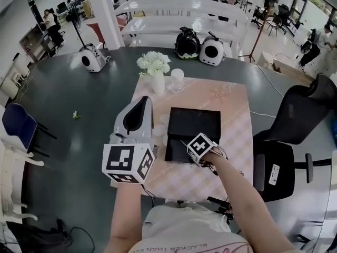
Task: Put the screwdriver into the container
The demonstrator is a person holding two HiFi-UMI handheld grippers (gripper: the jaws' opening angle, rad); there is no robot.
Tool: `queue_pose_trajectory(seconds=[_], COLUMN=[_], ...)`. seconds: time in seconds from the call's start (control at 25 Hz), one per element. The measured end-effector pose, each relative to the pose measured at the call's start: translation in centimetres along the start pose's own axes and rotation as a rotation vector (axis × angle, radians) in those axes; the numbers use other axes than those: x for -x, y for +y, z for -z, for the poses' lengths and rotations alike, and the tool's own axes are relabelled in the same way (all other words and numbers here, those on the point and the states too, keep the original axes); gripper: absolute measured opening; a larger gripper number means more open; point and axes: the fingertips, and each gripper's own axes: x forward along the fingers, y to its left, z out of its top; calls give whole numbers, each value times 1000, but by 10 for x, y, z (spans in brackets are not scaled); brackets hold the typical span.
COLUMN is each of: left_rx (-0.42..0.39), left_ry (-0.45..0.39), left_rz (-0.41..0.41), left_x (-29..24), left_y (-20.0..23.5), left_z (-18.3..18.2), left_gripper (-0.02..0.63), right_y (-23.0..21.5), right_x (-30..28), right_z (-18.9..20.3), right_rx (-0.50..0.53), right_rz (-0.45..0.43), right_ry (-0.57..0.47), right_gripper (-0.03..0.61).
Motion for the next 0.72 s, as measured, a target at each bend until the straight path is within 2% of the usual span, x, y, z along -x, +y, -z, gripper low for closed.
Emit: queue_pose_trajectory(seconds=[0.24,0.4,0.56,0.72], left_rx=[18,30,30,26], left_ry=[-10,-27,-47,-63], left_rz=[7,22,32,49], left_x=[-5,-8,-10,-12], left_y=[-3,-8,-9,-15], left_z=[1,-3,-10,-20], left_gripper=[8,8,8,8], right_y=[-1,-5,-6,-7], right_x=[43,88,136,194], right_z=[-25,-39,-56,-68], right_rx=[-41,-50,-42,-23], right_rz=[-13,12,62,152], right_ry=[-174,-285,-397,-528], right_gripper=[166,147,71,17])
